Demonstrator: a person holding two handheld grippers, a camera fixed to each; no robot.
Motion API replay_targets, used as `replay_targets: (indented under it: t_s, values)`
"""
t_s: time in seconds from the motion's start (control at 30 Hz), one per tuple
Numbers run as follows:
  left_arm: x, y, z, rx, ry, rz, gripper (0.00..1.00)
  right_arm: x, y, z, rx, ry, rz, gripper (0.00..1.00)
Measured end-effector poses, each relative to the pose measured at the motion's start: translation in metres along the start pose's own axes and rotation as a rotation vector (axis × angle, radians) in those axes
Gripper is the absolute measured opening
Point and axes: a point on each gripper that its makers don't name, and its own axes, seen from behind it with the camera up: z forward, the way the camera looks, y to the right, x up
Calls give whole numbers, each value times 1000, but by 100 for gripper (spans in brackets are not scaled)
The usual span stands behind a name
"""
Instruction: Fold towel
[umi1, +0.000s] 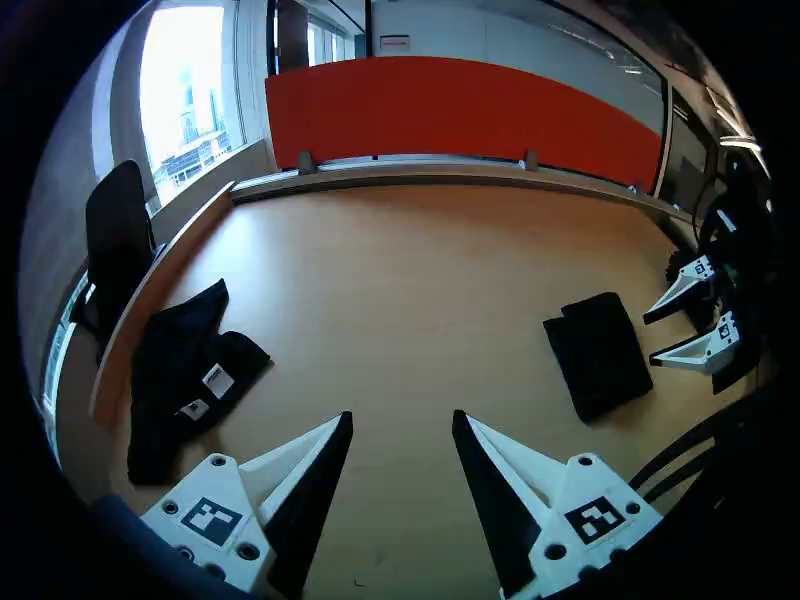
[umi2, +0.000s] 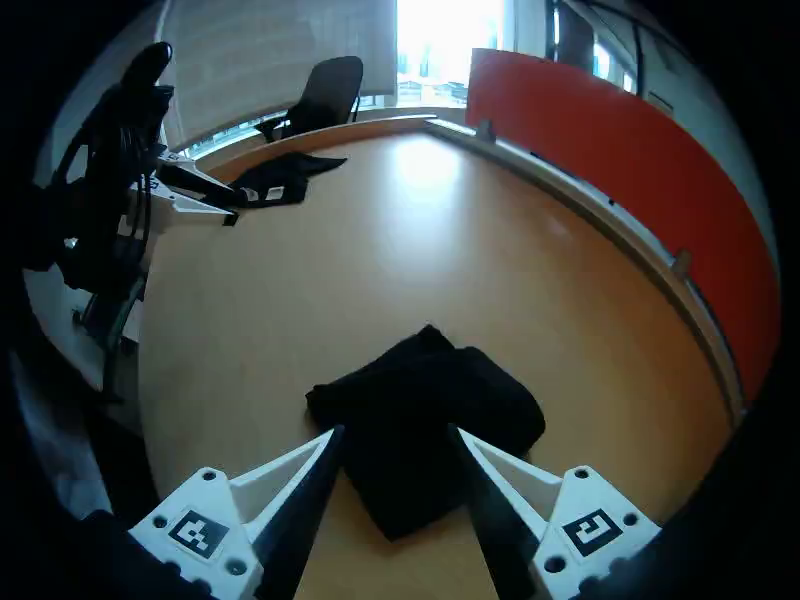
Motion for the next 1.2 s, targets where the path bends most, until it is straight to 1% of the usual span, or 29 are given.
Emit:
replay_targets:
  t_s: [0.57, 1.2]
  values:
    - [2, 3, 1, -1, 1, 7, 73, -44, 4, -3, -17, -64, 28, 76]
    - [1, 5, 3, -4, -2, 11, 73, -94, 4, -5, -29, -151, 60, 76]
